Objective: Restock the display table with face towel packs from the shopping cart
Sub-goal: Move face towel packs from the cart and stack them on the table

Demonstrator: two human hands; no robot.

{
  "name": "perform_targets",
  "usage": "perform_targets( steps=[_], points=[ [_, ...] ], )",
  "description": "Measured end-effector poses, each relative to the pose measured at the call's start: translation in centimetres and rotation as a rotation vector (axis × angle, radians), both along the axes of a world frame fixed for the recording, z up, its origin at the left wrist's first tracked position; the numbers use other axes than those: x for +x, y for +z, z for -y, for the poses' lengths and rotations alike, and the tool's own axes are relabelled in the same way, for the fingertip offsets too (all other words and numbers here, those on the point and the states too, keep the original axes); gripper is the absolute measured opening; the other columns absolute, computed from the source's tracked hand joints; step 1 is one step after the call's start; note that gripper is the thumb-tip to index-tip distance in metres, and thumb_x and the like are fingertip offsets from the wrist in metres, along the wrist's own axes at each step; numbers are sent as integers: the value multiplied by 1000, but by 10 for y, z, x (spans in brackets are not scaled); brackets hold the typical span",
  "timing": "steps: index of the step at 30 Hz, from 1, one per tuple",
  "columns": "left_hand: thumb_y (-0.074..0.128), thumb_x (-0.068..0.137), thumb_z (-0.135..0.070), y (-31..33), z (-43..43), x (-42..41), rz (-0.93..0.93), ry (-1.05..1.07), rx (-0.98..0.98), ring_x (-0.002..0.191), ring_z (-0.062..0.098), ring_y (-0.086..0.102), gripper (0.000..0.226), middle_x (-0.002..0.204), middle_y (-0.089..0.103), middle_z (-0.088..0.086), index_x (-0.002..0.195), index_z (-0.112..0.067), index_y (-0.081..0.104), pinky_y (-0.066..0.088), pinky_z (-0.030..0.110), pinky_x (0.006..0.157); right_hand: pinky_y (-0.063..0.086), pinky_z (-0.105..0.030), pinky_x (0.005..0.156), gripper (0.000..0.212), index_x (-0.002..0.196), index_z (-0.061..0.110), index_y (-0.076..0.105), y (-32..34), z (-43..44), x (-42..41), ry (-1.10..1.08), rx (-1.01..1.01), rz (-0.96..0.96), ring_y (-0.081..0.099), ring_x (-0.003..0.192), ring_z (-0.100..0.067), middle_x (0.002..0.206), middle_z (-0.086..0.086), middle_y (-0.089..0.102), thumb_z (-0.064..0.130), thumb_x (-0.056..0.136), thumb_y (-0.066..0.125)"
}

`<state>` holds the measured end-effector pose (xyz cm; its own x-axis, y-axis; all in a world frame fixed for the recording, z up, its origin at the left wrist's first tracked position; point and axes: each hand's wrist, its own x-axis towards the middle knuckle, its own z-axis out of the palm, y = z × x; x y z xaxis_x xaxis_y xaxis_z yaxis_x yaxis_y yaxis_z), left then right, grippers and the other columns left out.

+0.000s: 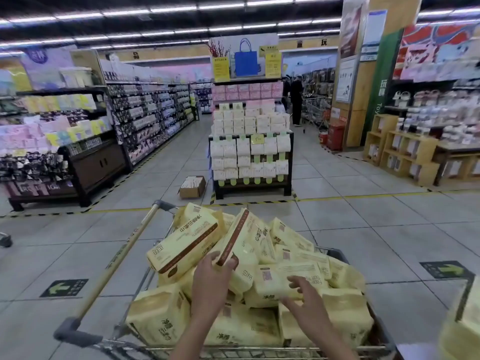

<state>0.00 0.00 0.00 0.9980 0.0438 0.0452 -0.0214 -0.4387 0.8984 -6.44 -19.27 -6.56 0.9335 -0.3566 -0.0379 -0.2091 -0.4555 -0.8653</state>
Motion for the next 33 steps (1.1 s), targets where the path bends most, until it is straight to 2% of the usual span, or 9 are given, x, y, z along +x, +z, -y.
perform_targets(
  steps=[4, 8, 12, 14, 21, 26, 29, 31, 33],
  points=[
    [61, 82, -54, -8, 12, 48, -172, -46, 158, 127, 22, 46, 73, 139, 48, 1, 141, -18, 39, 40, 45, 104, 25, -30, 112, 83, 145, 29, 23, -16, 27, 46, 217, -377, -78, 24, 137, -12, 146, 10, 28, 51, 77, 66],
    [70, 75, -56, -11, 16, 78, -348, -64, 217, 125, 25, 49, 89, 143, 46, 5, 145, -18, 32, 41, 46, 103, 3, -39, 118, 101, 149, 27, 9, -31, 44, 82, 390, -638, -155, 4, 146, -18, 157, 6, 11, 60, 72, 65],
    [78, 68, -51, -4, 23, 96, -432, -86, 198, 121, 23, 49, 96, 142, 47, 6, 146, -19, 32, 43, 37, 98, -4, -47, 116, 107, 148, 29, 13, -35, 53, 105, 511, -780, -166, 13, 142, -17, 152, 5, 22, 66, 64, 67],
    [79, 67, -49, -3, 25, 101, -442, -88, 205, 109, 19, 54, 95, 128, 54, 5, 145, -19, 34, 45, 33, 92, 0, -45, 116, 106, 146, 30, 19, -38, 55, 111, 529, -798, -142, 20, 138, -16, 147, 7, 27, 68, 59, 68],
    [85, 65, -29, -1, 20, 106, -487, -44, -68, 84, 16, 66, 74, 94, 65, -3, 127, -19, 47, 54, 31, 71, 17, -33, 105, 96, 135, 29, 40, -40, 66, 117, 509, -664, 6, 39, 122, -13, 128, 11, 44, 69, 53, 70],
    [91, 36, -33, 4, 3, 105, -509, -85, -358, 88, 32, 71, 95, 99, 74, 12, 122, -10, 59, 57, 45, 79, 31, -34, 100, 106, 133, 23, 45, -24, 77, 110, 395, -427, 71, 44, 116, -13, 125, 9, 47, 75, 42, 59],
    [89, 49, -22, 10, -5, 103, -473, -105, -472, 84, 29, 72, 73, 98, 74, 14, 115, -8, 63, 59, 36, 65, 38, -33, 96, 97, 126, 35, 44, -14, 81, 100, 292, -182, 126, 47, 109, -6, 119, 19, 48, 68, 40, 73],
    [78, 56, -20, 16, -6, 105, -432, -120, -532, 72, 23, 72, 57, 95, 74, 13, 110, -8, 64, 55, 27, 48, 38, -21, 90, 91, 119, 46, 39, -6, 80, 93, 194, -90, 160, 45, 106, 4, 117, 26, 46, 65, 38, 76],
    [74, 60, -18, 22, -7, 110, -405, -151, -586, 66, 22, 71, 52, 93, 74, 13, 110, -8, 64, 52, 25, 43, 36, -13, 85, 92, 117, 44, 37, 5, 77, 90, 72, -1, 200, 45, 106, 8, 115, 30, 43, 64, 36, 75]
  ],
)
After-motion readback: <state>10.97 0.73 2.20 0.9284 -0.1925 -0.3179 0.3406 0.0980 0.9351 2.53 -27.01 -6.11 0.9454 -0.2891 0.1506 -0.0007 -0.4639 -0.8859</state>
